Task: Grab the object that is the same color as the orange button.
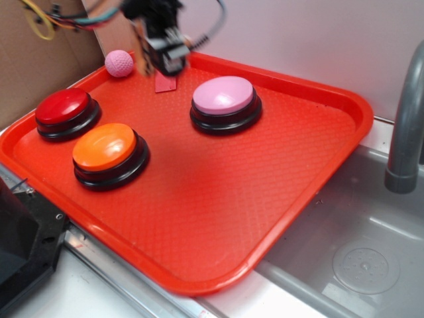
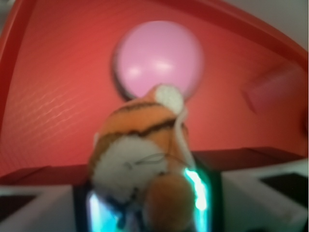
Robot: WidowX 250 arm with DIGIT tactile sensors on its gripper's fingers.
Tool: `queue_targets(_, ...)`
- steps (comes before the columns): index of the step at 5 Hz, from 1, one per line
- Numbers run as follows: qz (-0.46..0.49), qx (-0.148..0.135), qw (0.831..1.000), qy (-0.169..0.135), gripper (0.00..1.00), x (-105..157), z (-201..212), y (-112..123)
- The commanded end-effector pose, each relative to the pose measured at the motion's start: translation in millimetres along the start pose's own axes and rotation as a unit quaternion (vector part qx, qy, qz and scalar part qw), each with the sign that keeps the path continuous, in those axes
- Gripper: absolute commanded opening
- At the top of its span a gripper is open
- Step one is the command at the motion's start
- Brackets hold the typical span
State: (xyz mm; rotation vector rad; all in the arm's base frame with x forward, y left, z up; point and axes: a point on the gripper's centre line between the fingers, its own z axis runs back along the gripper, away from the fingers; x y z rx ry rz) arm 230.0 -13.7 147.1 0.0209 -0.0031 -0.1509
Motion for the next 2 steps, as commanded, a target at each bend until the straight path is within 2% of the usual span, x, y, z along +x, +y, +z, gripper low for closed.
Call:
queue_targets(1,0.141,0.004,0.988,-0.06,0.0,-26.1,28.8,10.4)
queue_targets(2,0.143,0.013,0.988,-0.064,0.0,-23.3,26.5,14.9)
